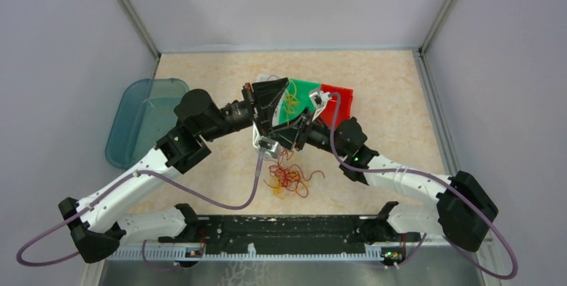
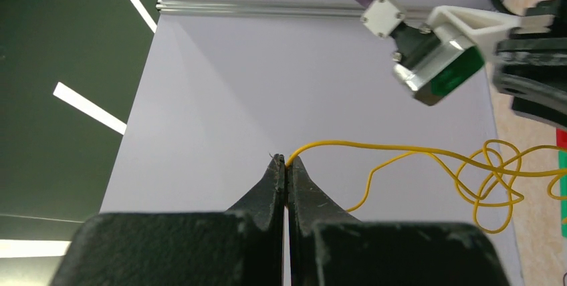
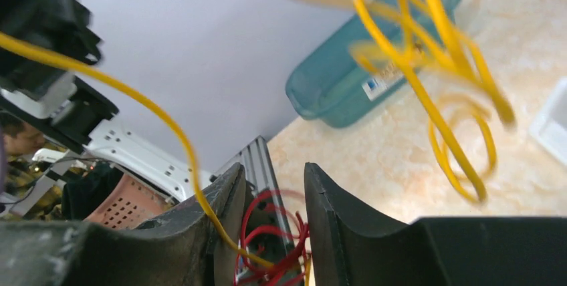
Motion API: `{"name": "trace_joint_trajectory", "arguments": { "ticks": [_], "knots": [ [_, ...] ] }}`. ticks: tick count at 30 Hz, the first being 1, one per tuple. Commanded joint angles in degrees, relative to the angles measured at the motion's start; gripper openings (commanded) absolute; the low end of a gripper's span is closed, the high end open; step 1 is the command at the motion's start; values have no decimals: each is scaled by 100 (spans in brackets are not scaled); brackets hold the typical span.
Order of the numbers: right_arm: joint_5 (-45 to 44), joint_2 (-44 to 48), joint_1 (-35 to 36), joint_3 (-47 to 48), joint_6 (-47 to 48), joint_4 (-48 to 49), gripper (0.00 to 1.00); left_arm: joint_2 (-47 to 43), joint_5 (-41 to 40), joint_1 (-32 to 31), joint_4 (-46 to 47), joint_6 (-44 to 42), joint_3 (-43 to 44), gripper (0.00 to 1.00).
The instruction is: Untangle the cables
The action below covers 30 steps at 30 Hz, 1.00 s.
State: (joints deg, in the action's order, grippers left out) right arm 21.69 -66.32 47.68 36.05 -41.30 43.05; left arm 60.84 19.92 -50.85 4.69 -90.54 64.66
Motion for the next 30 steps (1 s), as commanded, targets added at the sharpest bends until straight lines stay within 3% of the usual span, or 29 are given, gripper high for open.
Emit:
{"name": "trace_joint_trajectory", "arguments": {
  "ticks": [1, 18, 26, 30],
  "knots": [
    [-320, -148, 85, -326, -150, 642, 38, 71, -27, 13, 270, -158, 310, 0],
    [-1158, -946, 89, -1673, 14, 957, 36, 681, -250, 77, 681, -379, 1492, 0],
    [-1351, -1354, 88, -2124, -26, 1461, 46, 1103, -534, 105, 950, -495, 2140, 0],
    [-1534, -1101, 88, -2103, 70, 1115, 55, 1044, -514, 108, 704, -422, 1979, 0]
  ]
}}
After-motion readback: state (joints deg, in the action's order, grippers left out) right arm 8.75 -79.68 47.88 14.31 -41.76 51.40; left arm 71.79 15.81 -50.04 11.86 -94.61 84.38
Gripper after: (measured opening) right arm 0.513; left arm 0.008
